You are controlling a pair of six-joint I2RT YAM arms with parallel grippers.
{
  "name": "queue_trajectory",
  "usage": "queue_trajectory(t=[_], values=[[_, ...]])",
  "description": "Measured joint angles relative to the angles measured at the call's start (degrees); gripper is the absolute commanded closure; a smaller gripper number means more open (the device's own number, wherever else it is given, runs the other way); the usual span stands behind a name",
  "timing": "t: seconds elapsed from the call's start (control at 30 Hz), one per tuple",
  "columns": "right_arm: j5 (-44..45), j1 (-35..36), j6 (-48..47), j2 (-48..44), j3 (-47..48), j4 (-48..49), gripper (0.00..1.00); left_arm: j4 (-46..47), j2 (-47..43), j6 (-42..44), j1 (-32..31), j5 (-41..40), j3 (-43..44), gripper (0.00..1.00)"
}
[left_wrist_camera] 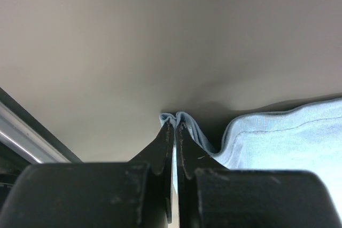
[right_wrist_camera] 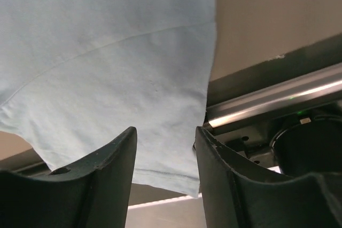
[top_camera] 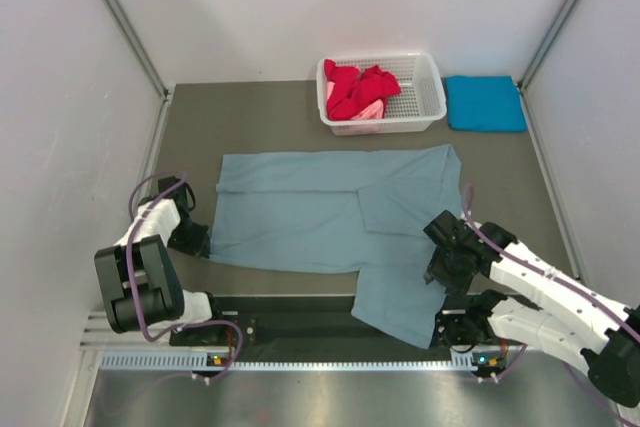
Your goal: Fold and stack the t-shirts
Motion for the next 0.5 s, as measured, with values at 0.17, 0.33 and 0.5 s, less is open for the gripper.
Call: queue_trajectory(t=[0.17,0.33,0.5], values=[[-0.7,0.0,8.0,-4.8,-3.0,-1.9,0.53,0.1,0.9,0.0,0.0,0.2,0.5,1.00],[-1.0,0.5,14.7,-5.8,-4.3,-2.4,0.53,0.1,1.1,0.0,0.0,0.3,0.5,1.00],[-3.3,2.4,20.0,-5.1,-10.1,0.0,0.59,0.1,1.0,0.0,0.0,0.4,0.5,1.00]])
